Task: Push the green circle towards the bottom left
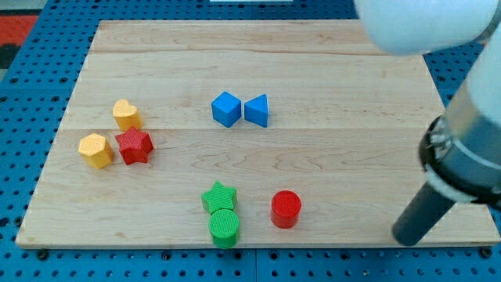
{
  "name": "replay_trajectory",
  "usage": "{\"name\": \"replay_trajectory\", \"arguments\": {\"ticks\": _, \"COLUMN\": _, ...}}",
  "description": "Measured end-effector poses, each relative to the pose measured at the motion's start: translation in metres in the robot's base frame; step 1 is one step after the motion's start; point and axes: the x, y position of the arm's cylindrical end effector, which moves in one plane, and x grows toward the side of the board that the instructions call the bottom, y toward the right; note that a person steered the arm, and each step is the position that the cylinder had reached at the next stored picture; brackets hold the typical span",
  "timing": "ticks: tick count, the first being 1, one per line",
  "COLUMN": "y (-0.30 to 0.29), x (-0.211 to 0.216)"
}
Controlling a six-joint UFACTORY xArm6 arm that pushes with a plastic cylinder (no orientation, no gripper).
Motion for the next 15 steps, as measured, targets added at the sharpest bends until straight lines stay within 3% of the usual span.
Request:
{"name": "replay_trajectory", "arguments": {"ticks": 1, "y": -0.054, "x": -0.005}}
{"name": "replay_trajectory", "arguments": {"ticks": 3, "y": -0.137, "x": -0.072}}
{"name": "replay_trajectory", "arguments": {"ticks": 5, "y": -0.089, "x": -0.056}}
{"name": "replay_trajectory", "arguments": {"ticks": 7, "y": -0.088, "x": -0.056}}
{"name": "replay_trajectory", "arguments": {"ticks": 9, "y": -0.094, "x": -0.005}}
{"name": "replay_trajectory", "arguments": {"ticks": 10, "y": -0.136, "x": -0.002}}
{"name": "replay_trajectory", "arguments": {"ticks": 12, "y": -0.163, "x": 0.001}}
{"name": "replay_trajectory", "arguments": {"ticks": 13, "y": -0.211, "x": 0.001}}
{"name": "replay_trajectory", "arguments": {"ticks": 15, "y": -0.298, "x": -0.046}}
